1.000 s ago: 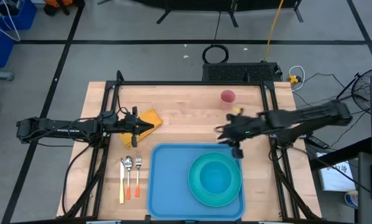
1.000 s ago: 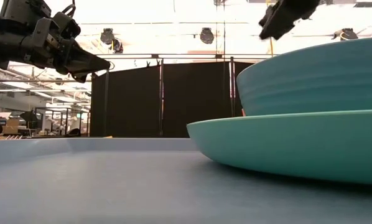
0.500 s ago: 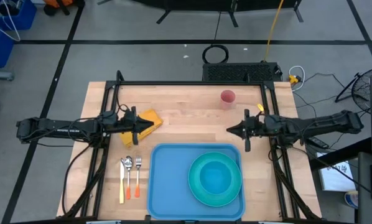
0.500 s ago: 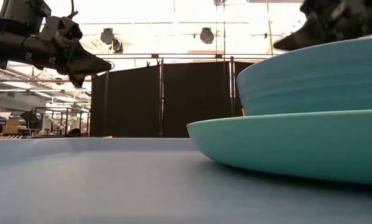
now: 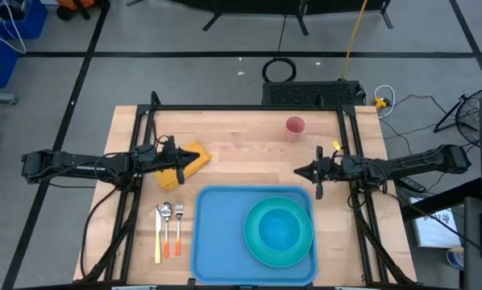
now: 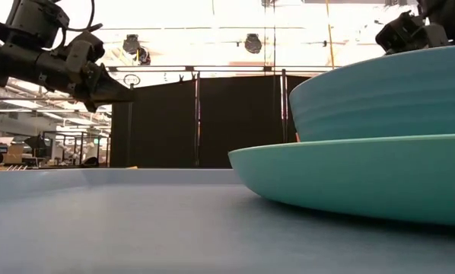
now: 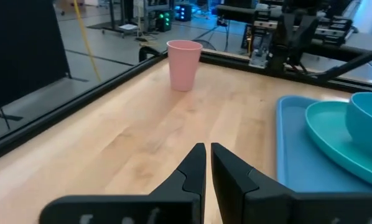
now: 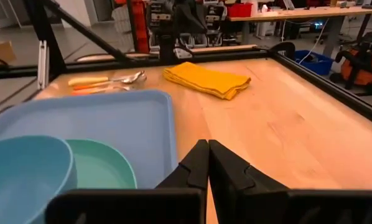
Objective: Set up tray
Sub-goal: Put the pink cup to the top left of the green plate on the blue tray
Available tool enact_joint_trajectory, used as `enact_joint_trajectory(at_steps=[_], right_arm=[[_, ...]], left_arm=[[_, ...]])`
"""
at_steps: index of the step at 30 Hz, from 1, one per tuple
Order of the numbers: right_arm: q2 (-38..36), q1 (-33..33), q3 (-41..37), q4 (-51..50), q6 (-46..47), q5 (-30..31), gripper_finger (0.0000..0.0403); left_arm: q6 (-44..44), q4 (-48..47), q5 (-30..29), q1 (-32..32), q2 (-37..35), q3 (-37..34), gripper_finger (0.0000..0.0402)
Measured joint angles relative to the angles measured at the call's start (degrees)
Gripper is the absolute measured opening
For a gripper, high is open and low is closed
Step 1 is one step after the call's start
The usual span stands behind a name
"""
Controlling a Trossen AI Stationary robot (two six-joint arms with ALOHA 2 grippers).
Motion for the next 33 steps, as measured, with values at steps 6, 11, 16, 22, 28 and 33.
enact_joint_trajectory(at_steps=[6, 11, 16, 22, 28, 33], right_arm=[[0.1, -0.7, 1.2, -1.4, 3.2, 9.5, 0.0000], [2.8, -5.3, 11.7, -15.1, 3.2, 11.8, 0.0000], [9.2, -11.8, 24.3, -31.2, -2.6, 11.4, 0.0000], [20.7, -21.5, 39.6, -51.0, -8.6, 7.2, 0.0000], [33.7, -28.3, 52.9, -66.1, -19.8, -0.9, 0.0013], [42.2, -29.2, 58.7, -70.6, -27.6, -1.9, 0.0082]], left_arm=[[0.0, 0.0, 0.6, 0.0, 0.1, 0.0, 0.0026], [0.0, 0.0, 0.7, 0.0, 0.1, 0.0, 0.0026], [0.0, -0.1, 0.8, 0.0, 0.1, 0.0, 0.0026], [-0.1, -0.1, 1.5, 0.0, 0.1, 0.0, 0.0026], [-0.1, -0.2, 1.7, 0.0, 0.1, 0.0, 0.0026], [-0.1, -1.0, 1.7, 0.0, 0.1, 0.0, 0.0026]])
